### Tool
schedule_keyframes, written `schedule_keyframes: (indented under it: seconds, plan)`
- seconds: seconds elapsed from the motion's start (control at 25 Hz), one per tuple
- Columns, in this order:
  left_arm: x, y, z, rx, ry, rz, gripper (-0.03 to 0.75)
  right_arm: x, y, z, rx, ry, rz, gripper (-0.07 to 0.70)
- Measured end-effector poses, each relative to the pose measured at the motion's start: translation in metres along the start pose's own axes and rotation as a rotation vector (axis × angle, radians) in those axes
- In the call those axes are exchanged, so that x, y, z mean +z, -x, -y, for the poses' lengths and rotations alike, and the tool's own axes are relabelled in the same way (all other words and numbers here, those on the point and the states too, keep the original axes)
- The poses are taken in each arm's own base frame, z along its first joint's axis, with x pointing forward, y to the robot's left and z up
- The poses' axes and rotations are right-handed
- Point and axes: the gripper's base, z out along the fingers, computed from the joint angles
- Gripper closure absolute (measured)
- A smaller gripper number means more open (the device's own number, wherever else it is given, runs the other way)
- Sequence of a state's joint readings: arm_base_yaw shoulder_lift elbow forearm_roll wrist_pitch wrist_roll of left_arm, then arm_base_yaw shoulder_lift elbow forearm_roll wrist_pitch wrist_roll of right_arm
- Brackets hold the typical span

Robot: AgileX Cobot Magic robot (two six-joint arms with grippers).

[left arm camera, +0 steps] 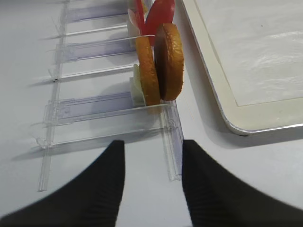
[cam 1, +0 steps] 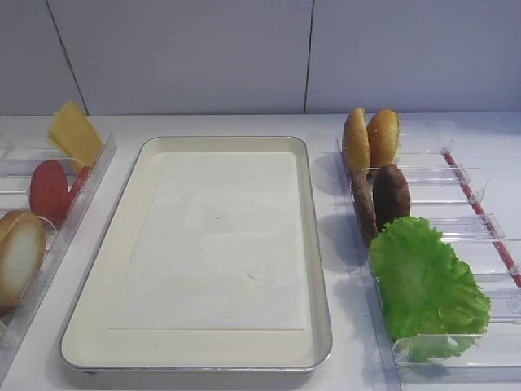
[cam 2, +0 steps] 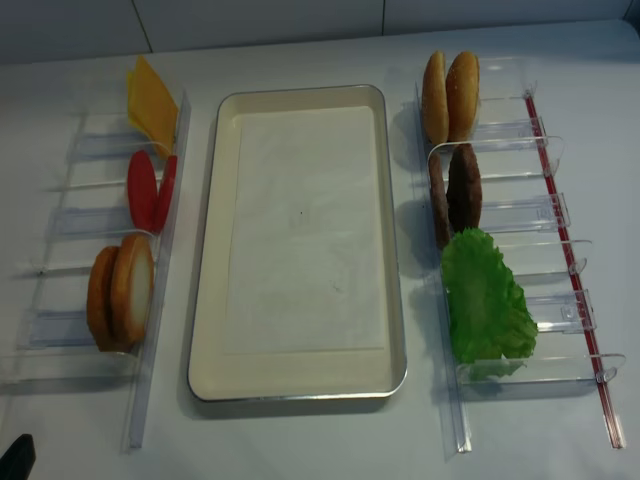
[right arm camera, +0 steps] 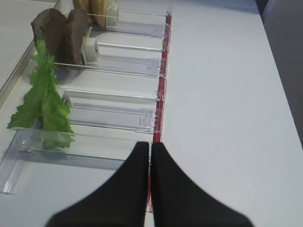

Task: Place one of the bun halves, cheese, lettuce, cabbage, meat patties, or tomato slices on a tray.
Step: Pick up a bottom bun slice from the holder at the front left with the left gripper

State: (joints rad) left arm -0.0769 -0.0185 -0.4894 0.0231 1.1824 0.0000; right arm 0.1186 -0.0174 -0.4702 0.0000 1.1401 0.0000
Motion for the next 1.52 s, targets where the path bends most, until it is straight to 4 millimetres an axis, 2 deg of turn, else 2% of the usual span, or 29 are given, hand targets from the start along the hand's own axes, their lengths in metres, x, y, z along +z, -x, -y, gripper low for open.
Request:
schedule_keyframes:
  seconds: [1.2,1.28,1.36,1.52]
  plan:
    - [0.0,0.0,0.0,0.0,0.0,0.0,0.428,0.0,0.0,-0.0005,0.002,0.005,0.0,0.59]
    - [0.0,0.0,0.0,0.0,0.0,0.0,0.428,0.0,0.0,-0.0013,0.007,0.015,0.0,0.561]
    - [0.0,0.0,0.0,0.0,0.0,0.0,0.428,0.0,0.0,-0.0021,0.011,0.023,0.0,0.494]
    - [0.0,0.0,0.0,0.0,0.0,0.0,0.428,-0.0001,0.0,-0.0031,0.015,0.034,0.0,0.249]
